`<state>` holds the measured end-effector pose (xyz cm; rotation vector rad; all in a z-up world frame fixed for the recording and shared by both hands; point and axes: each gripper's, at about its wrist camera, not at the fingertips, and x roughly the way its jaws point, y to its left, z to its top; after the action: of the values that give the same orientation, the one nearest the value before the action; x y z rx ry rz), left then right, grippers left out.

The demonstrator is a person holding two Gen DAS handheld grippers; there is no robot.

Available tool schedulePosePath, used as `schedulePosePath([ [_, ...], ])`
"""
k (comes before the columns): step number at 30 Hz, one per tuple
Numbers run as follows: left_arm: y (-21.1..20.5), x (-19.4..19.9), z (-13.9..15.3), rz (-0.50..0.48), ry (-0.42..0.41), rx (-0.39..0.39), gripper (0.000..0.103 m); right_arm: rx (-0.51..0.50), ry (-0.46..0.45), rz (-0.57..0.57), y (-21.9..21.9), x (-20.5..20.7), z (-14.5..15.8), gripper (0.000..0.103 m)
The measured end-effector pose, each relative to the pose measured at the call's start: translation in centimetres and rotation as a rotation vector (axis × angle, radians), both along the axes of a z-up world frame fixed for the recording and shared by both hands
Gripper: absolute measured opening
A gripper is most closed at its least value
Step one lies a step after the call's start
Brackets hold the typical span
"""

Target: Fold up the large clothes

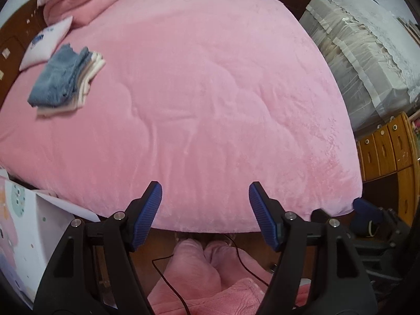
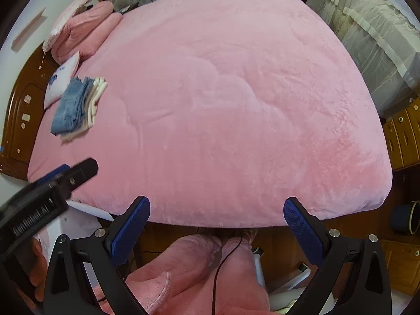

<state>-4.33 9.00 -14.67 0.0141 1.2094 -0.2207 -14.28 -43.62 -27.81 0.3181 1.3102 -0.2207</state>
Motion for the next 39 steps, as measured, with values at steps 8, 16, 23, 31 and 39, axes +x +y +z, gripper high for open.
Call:
schedulePosePath([
  [8, 0.8, -1.1, 1.2, 0.044, -0.051, 0.011, 0.073, -0.041, -0.077, -0.009, 1.8, -0.5, 4.2, 0.103],
  [16, 1.4, -1.8, 1.9, 0.079, -0.096, 0.026, 0.081, -0.063, -0.106, 0.021, 2.7, -1.3, 5.3, 0.103],
  [23, 0.8, -2.1, 2.5, 0.08, -0.137, 0.045, 0.09, -0.087, -0.179, 0.026, 2.1, -1.7, 7.5, 0.103],
  [31, -1.0, -2.1, 2.9, 0.043, -0.152, 0.083, 0.102, -0.092, -0.198, 0.019, 1.1, -2.2, 9.0, 0.103],
  [39, -1.2, -1.9, 3.1, 0.043, -0.171, 0.076, 0.102, -0.148, -0.227, 0.038, 0.9, -2.2, 10.5, 0.103],
])
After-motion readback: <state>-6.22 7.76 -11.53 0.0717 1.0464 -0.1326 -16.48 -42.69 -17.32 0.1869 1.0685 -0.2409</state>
